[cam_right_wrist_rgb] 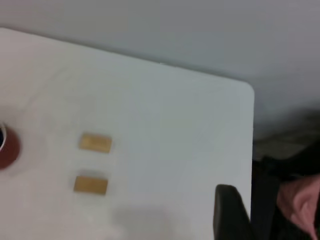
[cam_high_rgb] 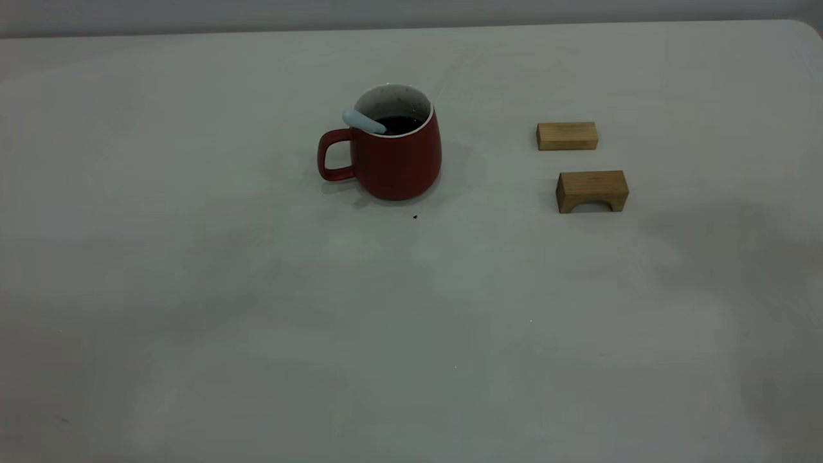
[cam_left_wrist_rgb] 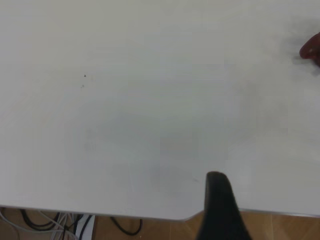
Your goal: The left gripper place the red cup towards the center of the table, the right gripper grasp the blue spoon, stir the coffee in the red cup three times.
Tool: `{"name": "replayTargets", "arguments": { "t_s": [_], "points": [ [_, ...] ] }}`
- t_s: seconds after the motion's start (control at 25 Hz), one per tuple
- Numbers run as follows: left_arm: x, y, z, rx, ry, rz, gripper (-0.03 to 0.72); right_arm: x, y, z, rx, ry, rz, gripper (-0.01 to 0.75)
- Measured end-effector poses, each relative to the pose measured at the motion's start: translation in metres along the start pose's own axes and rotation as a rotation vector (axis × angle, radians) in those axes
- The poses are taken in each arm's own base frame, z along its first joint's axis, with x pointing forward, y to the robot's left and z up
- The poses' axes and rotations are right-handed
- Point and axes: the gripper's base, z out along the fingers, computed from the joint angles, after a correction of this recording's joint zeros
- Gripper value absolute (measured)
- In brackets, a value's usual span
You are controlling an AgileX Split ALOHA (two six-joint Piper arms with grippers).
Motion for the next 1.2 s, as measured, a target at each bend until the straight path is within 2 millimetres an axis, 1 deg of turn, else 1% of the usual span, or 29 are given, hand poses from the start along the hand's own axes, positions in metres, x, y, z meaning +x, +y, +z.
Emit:
{"name": "replayTargets", "arguments": {
  "t_s": [0.08,0.12,0.16,0.2,0.24,0.28,0.36,0.4,0.48,0.6,0.72,0.84,1.0,1.12,1.2],
  "points": [
    [0.000,0.000,0.000,0.000,0.000,0.000,0.551,0.034,-0.004,-0.028,-0.008,-0.019,0.019,0.435],
    [0.000,0.000,0.000,0.000,0.000,0.000,0.551,0.054,-0.005,-0.038,-0.009,-0.022,0.021,0.435],
    [0.000,0.000,0.000,0.000,0.000,0.000,0.551,0.073,-0.005,-0.043,-0.011,-0.013,0.020,0.435],
    [0.000,0.000,0.000,0.000,0.000,0.000,0.551,0.093,-0.007,-0.054,-0.010,-0.031,0.024,0.435],
    [0.000,0.000,0.000,0.000,0.000,0.000,0.551,0.114,-0.007,-0.061,-0.012,-0.038,0.028,0.435],
    [0.000,0.000,0.000,0.000,0.000,0.000,0.551,0.133,-0.006,-0.063,-0.018,-0.035,0.034,0.435],
    [0.000,0.000,0.000,0.000,0.000,0.000,0.551,0.173,-0.006,-0.076,-0.027,-0.075,0.074,0.435],
    [0.000,0.000,0.000,0.000,0.000,0.000,0.551,0.192,-0.005,-0.078,-0.026,-0.085,0.099,0.435],
    [0.000,0.000,0.000,0.000,0.000,0.000,0.551,0.221,-0.003,-0.077,-0.018,-0.094,0.152,0.435],
    [0.000,0.000,0.000,0.000,0.000,0.000,0.551,0.258,0.003,-0.068,0.016,-0.087,0.213,0.435],
    [0.000,0.000,0.000,0.000,0.000,0.000,0.551,0.285,0.009,-0.061,0.071,-0.103,0.269,0.435],
    [0.000,0.000,0.000,0.000,0.000,0.000,0.551,0.301,0.014,-0.057,0.098,-0.158,0.311,0.435],
    [0.000,0.000,0.000,0.000,0.000,0.000,0.551,0.312,0.019,-0.049,0.083,-0.196,0.322,0.435],
    [0.000,0.000,0.000,0.000,0.000,0.000,0.551,0.319,0.023,-0.036,0.061,-0.156,0.326,0.435],
    [0.000,0.000,0.000,0.000,0.000,0.000,0.551,0.320,0.025,-0.032,0.034,-0.150,0.328,0.435]
  ]
}}
